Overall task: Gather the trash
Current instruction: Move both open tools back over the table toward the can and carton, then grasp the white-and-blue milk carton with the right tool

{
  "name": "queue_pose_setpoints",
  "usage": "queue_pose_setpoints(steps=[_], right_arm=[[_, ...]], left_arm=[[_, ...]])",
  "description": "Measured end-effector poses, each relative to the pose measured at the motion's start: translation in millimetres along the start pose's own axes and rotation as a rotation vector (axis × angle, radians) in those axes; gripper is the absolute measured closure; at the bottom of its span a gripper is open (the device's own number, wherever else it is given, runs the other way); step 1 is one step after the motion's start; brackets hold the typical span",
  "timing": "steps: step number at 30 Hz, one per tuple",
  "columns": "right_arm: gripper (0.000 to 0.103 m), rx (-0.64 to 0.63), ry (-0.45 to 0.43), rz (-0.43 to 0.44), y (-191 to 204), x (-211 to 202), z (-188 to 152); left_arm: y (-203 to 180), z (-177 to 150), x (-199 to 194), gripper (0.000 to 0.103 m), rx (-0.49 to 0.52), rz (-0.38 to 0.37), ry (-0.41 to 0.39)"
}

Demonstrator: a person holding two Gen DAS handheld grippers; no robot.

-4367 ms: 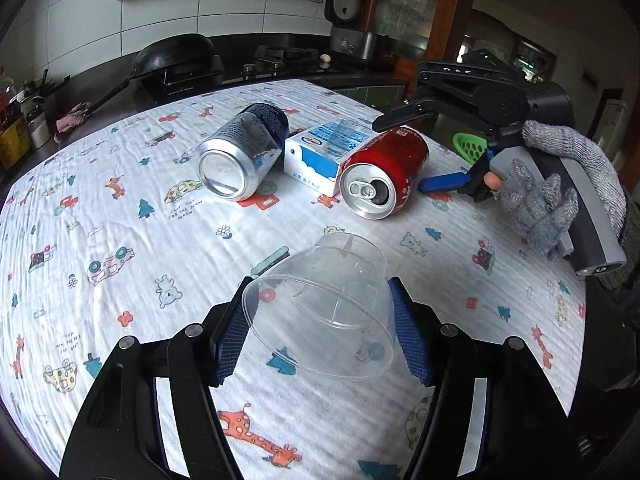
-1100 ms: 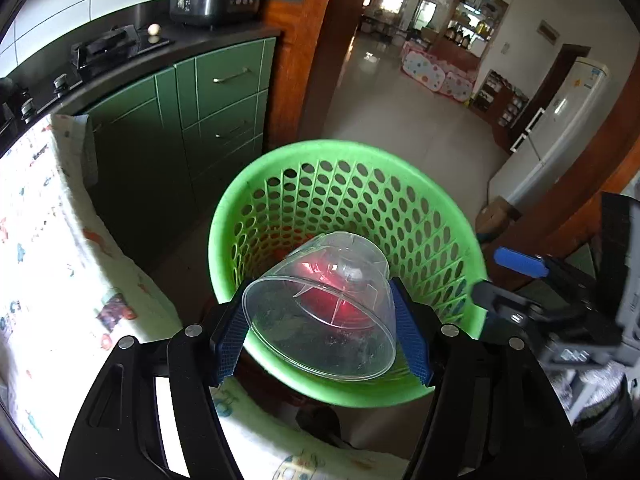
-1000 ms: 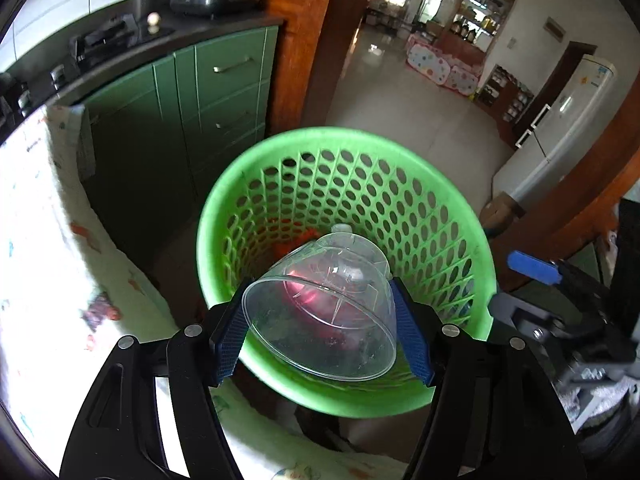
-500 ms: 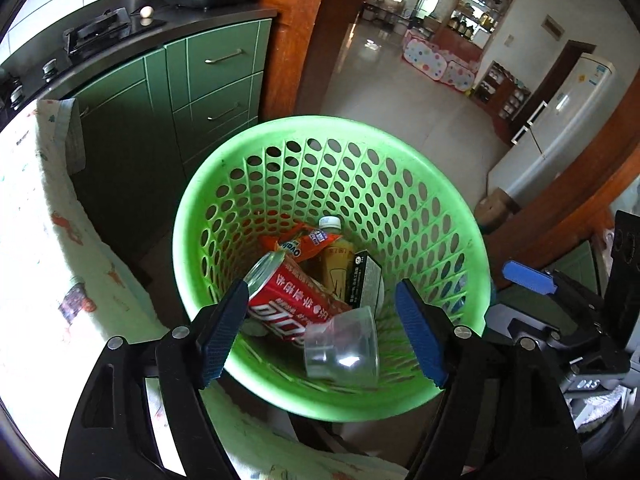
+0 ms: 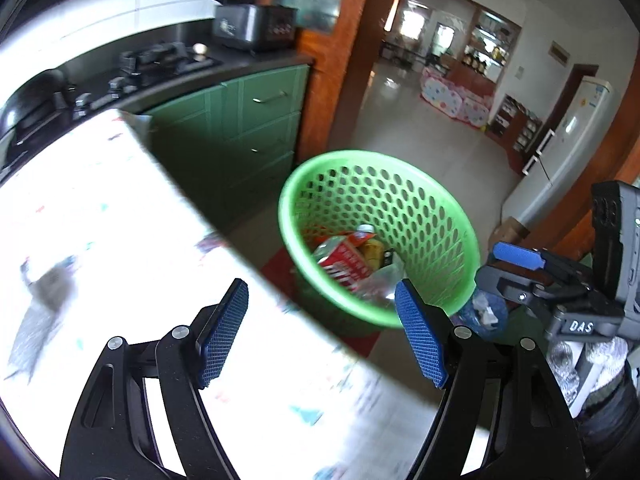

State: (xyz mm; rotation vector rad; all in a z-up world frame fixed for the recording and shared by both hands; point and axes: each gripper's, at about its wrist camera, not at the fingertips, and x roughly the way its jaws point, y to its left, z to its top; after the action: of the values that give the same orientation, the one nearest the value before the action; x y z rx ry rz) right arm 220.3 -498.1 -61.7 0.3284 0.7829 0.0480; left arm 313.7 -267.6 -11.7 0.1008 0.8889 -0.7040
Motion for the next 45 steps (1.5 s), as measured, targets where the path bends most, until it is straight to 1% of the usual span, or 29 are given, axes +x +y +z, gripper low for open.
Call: queue_pose_setpoints(steps=[4,9,12,16,21,26,29,31,33,37,40,42,45], right_arm=[[0.018,-0.045,0.019,0.038,40,6,1],[0.018,-0.104,0.052,0.082,97,20,1],[0.018,-0.142,0.060,0.091,129,26,1],[0.018,-0.171,0.077,0.112,170,38,1],[0.018,-0.178,0.129,0.143,221,60,-1],[0.018,-0.100,0.229,0.203,267,94,5],[0.018,-0.065,0.279,0.212,294,118,10],[0.018,-0.021,0.330,0.230,310,135,13],[0.018,0.020,0.360,0.232,323,150,16],[0.018,0.070,0.387,0.186,348,177,22],[0.018,0.146,0.404,0.165,355,195,27],[0.018,0.174,0.393,0.131,359,203,31],[0.018,0.221,0.391,0.104,360,216,37]], left_arm=[[29,-16,-41,0.028,-0.020,0.058,-0.044],[79,-36,-87,0.028,-0.084,0.126,-0.085],[108,-51,-112,0.028,-0.121,0.161,-0.105],[142,-79,-143,0.028,-0.156,0.207,-0.119],[176,-117,-174,0.028,-0.192,0.262,-0.131],[201,-148,-202,0.028,-0.233,0.297,-0.148],[215,-164,-214,0.028,-0.254,0.305,-0.156],[222,-171,-220,0.028,-0.267,0.305,-0.163],[230,-179,-227,0.028,-0.281,0.301,-0.174],[243,-191,-235,0.028,-0.302,0.301,-0.182],[255,-199,-239,0.028,-0.322,0.297,-0.188],[261,-203,-240,0.028,-0.334,0.295,-0.191],[267,-206,-241,0.028,-0.346,0.290,-0.194]])
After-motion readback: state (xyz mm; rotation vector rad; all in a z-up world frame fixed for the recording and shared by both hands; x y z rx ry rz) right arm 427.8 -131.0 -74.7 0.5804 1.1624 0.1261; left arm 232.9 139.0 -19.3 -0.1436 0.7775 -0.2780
